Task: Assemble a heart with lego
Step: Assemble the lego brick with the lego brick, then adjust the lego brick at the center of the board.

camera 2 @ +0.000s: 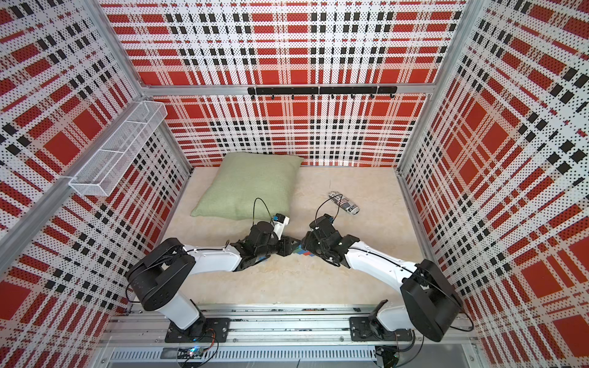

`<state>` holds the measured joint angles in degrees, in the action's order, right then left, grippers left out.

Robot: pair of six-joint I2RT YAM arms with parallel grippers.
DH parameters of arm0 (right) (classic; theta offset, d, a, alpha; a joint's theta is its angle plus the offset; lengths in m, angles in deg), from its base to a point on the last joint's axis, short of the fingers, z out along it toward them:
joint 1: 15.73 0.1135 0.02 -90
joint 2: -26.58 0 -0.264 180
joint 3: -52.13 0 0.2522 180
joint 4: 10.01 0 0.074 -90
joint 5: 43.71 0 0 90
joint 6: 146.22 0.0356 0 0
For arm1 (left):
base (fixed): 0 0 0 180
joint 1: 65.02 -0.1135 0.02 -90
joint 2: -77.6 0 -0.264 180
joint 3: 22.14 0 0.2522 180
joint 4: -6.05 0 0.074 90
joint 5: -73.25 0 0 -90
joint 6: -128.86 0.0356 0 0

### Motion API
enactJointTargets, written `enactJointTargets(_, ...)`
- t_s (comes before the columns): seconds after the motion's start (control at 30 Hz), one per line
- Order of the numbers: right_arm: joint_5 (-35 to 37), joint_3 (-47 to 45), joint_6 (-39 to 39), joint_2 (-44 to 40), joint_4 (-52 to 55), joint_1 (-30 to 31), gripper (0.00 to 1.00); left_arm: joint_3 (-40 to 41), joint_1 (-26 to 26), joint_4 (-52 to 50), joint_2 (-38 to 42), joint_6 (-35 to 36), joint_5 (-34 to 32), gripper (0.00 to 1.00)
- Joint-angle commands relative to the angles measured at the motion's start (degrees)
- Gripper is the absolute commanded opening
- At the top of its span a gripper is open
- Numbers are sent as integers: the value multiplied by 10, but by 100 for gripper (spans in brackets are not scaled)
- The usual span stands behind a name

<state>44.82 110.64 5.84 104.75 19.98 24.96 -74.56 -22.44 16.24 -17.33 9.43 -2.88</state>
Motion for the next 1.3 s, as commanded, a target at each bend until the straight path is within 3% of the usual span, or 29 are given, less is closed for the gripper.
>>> enactJointTargets(0.0,15,21,-17,2,8,-4,61,-5,5,-30,-15,13,-4,44)
enactJointTargets(0.4,16,23,-42,30,6,-10,61,-10,5,-41,-16,17,-9,44)
enactJointTargets(0.47,15,18,-43,31,-6,-10,54,-9,7,-42,-17,18,-9,43)
enactJointTargets(0.6,5,14,-44,36,-20,-10,52,-10,7,-44,-19,19,-10,43)
enactJointTargets(0.7,0,8,-41,33,-29,-10,45,-12,7,-44,-20,19,-14,43)
enactJointTargets(1.03,-34,-9,-12,23,-81,-10,38,-22,6,-58,-9,23,-22,43)
enactJointTargets(1.27,-45,-31,24,0,-146,-13,38,-31,-9,-102,81,24,-59,43)
